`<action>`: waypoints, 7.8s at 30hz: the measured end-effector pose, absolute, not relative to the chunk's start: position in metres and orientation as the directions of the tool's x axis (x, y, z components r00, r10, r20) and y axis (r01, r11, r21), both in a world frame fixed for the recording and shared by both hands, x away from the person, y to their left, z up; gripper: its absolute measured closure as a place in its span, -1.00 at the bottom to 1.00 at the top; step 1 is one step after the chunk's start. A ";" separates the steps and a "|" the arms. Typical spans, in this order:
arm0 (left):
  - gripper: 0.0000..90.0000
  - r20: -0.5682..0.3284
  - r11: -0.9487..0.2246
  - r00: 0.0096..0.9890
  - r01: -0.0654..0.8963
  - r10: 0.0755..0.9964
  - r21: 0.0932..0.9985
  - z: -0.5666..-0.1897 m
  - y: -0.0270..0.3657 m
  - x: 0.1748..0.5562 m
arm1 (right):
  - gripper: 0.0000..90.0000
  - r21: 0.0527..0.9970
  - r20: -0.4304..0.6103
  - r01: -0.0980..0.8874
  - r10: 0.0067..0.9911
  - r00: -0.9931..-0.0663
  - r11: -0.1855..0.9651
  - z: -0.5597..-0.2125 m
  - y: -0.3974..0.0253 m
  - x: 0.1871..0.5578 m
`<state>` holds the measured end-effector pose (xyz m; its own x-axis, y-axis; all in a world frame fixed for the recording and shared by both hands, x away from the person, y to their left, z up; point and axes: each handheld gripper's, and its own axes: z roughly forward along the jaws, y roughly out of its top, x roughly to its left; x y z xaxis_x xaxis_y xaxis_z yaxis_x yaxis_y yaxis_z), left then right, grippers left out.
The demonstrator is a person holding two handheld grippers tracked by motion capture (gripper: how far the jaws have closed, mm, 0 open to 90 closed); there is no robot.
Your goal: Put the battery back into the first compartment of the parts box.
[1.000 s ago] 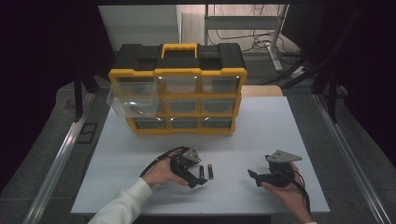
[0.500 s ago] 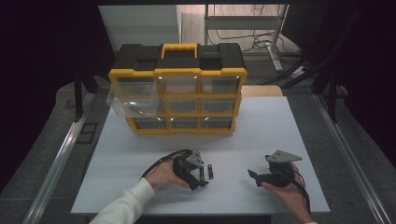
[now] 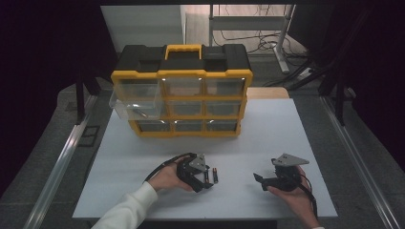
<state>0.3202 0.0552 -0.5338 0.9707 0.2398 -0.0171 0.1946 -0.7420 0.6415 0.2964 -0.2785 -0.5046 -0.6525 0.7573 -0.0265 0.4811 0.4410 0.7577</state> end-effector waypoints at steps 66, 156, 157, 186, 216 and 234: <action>-0.09 -0.054 -0.420 0.902 0.251 0.428 0.872 -0.477 0.144 0.290 | -0.78 0.759 -0.029 0.479 0.759 -0.651 0.440 -0.504 -0.278 0.296; -0.09 -0.063 -0.140 0.904 0.134 0.423 0.981 -0.401 0.181 0.264 | -0.78 0.759 -0.030 0.480 0.760 -0.650 0.440 -0.504 -0.278 0.296; -0.09 -0.063 -0.138 0.904 0.133 0.422 0.981 -0.401 0.181 0.263 | -0.78 0.759 -0.030 0.480 0.759 -0.650 0.441 -0.504 -0.278 0.296; -0.09 -0.055 -0.125 0.903 0.119 0.425 0.985 -0.387 0.188 0.257 | -0.78 0.761 -0.027 0.480 0.761 -0.648 0.436 -0.504 -0.278 0.296; -0.10 -0.045 -0.096 0.905 0.094 0.423 0.991 -0.373 0.193 0.254 | -0.78 0.761 -0.028 0.480 0.760 -0.649 0.438 -0.504 -0.278 0.296; -0.10 -0.043 -0.085 0.908 0.086 0.416 0.993 -0.365 0.193 0.255 | -0.78 0.762 -0.028 0.480 0.761 -0.648 0.436 -0.504 -0.278 0.296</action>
<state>0.2553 0.1933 -0.3648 0.9085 0.4157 -0.0428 0.0855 -0.0847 0.9927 0.2958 -0.2783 -0.5038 -0.6476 0.7615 -0.0277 0.4796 0.4355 0.7618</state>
